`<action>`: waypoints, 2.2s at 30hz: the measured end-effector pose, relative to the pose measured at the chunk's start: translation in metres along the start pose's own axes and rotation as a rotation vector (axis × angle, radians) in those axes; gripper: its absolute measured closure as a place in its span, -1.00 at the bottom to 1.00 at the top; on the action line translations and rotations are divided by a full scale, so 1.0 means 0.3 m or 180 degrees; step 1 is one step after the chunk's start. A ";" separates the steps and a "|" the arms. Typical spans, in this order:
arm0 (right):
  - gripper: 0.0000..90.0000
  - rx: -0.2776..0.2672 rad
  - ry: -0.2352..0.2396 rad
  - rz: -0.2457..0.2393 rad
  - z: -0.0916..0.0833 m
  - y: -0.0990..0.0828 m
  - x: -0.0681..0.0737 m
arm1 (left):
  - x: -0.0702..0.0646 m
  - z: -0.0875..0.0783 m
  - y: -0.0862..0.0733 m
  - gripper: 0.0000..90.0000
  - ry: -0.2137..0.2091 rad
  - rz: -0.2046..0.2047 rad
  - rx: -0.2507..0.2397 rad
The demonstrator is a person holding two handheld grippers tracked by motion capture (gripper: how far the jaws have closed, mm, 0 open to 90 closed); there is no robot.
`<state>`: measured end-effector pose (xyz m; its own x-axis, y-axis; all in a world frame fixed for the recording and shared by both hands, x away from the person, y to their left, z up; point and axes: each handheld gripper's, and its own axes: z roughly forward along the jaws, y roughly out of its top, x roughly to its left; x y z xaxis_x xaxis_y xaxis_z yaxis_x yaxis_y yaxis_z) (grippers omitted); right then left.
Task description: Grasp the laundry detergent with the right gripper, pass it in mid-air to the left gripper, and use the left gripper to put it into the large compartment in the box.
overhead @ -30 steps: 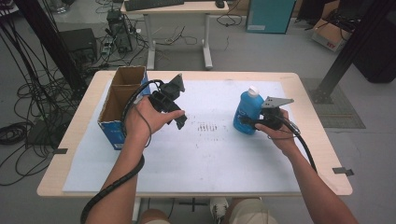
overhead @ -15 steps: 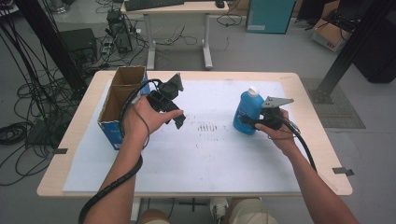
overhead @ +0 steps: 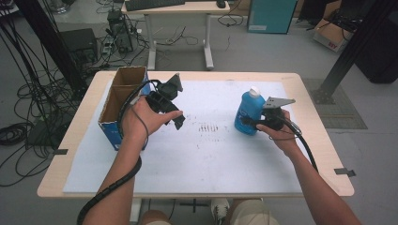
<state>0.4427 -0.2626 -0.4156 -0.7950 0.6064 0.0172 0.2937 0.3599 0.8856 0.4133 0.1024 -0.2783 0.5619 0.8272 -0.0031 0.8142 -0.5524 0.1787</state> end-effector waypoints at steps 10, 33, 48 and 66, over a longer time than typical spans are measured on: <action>-0.04 0.0000 0.0000 0.0009 0.001 0.002 0.000 | 0.006 -0.005 -0.010 -0.84 0.0004 -0.0001 0.0009; -0.04 0.0229 -0.0163 0.0082 0.000 0.071 0.018 | 0.022 -0.090 -0.040 -0.84 0.0025 0.0121 -0.0096; -0.04 0.0376 -0.0032 0.0302 -0.054 0.267 0.090 | 0.028 -0.256 -0.029 -0.84 0.0055 0.0634 -0.0085; -0.05 0.0392 0.0726 -0.0160 0.097 0.450 0.284 | 0.064 -0.453 0.015 -0.85 0.0198 0.1369 0.0010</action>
<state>0.4301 -0.1419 -0.3081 -0.9052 0.4151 0.0910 0.3020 0.4776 0.8250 0.4077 0.1298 -0.1438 0.8402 0.5263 0.1303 0.5085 -0.8483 0.1478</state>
